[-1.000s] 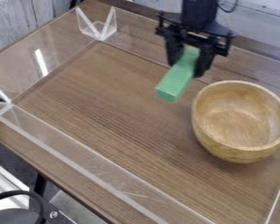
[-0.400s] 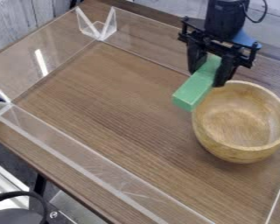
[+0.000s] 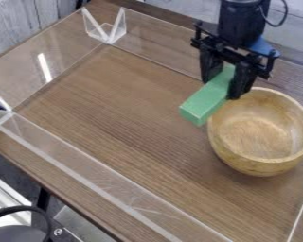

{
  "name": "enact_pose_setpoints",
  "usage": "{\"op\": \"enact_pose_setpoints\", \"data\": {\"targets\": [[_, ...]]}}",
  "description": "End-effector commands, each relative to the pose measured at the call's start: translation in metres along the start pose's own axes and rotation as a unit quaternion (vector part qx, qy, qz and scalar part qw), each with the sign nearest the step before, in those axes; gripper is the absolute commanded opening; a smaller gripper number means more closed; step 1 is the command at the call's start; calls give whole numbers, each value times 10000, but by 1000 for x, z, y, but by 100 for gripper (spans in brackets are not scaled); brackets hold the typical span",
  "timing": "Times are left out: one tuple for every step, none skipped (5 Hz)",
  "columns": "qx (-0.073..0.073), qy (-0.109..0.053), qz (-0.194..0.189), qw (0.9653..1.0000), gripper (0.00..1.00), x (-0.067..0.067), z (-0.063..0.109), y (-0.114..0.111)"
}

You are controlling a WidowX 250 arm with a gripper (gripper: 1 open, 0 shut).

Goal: Put the green block in the brown bowl

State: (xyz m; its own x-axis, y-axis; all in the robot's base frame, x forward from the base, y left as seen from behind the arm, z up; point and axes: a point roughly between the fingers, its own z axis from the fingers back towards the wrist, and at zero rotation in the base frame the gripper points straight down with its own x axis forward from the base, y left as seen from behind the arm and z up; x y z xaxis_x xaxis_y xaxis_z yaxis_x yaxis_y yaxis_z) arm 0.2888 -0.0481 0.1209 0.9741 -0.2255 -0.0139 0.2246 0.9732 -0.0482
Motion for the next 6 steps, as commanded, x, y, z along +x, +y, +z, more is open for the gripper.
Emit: {"op": "enact_pose_setpoints", "data": {"targets": [[-100,-350,-51,9993,0,2,15,-10],[-227,-373,-36,9990,0,1,11,-17],[-128,-246,-72,9996,0,7,7,-23],[-33,-121,-110,9999,0,14,3,-28],[69,12,-161,9998,0,21,-2,-33],[154,41,-374,9992,0,29,-1,-38]]}}
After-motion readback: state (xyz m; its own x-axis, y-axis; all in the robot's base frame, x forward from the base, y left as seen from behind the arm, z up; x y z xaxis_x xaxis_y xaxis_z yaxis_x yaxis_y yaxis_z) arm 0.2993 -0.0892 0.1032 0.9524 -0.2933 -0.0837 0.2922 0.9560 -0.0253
